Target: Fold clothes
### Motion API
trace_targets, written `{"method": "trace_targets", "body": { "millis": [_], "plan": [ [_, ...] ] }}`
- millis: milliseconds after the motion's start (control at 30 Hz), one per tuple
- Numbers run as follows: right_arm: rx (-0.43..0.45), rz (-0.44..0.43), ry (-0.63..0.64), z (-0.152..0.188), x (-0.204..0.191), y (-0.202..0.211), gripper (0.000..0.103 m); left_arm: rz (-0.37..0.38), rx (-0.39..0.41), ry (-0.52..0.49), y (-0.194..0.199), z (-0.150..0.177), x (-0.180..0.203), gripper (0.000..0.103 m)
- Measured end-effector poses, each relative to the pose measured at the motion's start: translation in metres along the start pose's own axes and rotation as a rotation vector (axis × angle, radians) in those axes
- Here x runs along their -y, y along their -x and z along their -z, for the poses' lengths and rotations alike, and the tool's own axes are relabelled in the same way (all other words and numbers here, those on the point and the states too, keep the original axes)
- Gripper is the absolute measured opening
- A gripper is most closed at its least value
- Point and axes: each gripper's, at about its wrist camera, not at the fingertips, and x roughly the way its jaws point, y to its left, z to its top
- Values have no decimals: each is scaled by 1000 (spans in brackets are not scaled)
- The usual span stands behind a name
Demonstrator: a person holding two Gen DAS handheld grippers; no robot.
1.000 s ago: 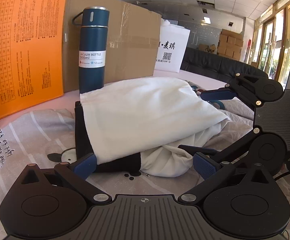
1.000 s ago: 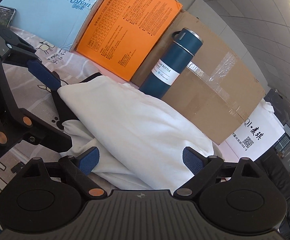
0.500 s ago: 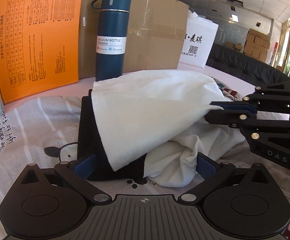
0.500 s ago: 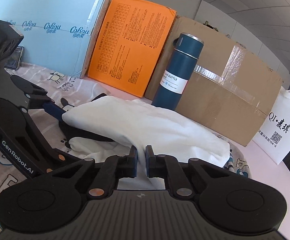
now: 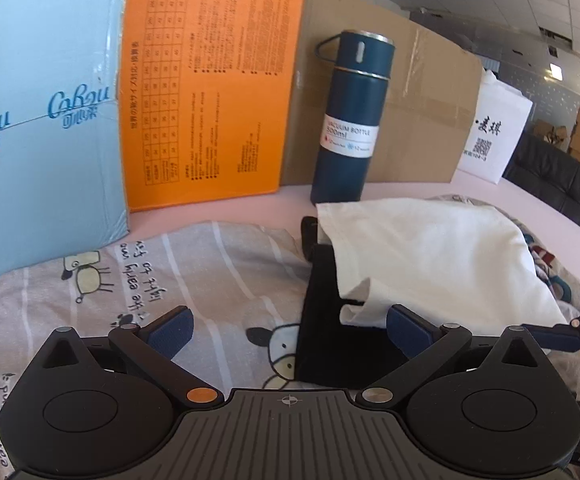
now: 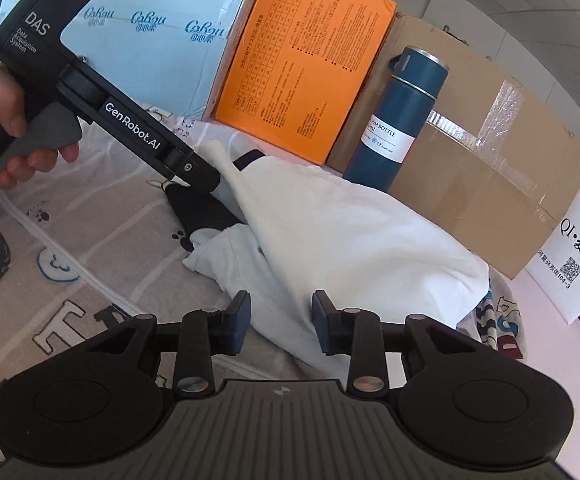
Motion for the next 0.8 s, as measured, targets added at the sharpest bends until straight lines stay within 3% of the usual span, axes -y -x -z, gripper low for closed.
{"method": "trace_targets", "body": {
  "millis": [67,167,233,367,433,633,800],
  "plan": [
    [44,-38,-80,-5,3,2,43,-8,49,46,7,-4,-7,103],
    [68,-124,-167,-13,2,-2,47,65,57,78,4,-4,-5,103],
    [51,-161,-180,-16,-3,-8,47,108,15,34,-6,1,5,103],
    [-8,-186,-202,-15,-10,-25,47,48,-91,-84,-32,20,23,103],
    [-32,-197,-222,-11,-12,-31,50,47,-81,-112,-35,25,24,103],
    [38,-136,-250,-11,-19,-7,56,34,-42,-102,-24,22,24,103],
    [200,-72,-290,-22,-16,50,70,26,93,-60,21,7,25,103]
  ]
}}
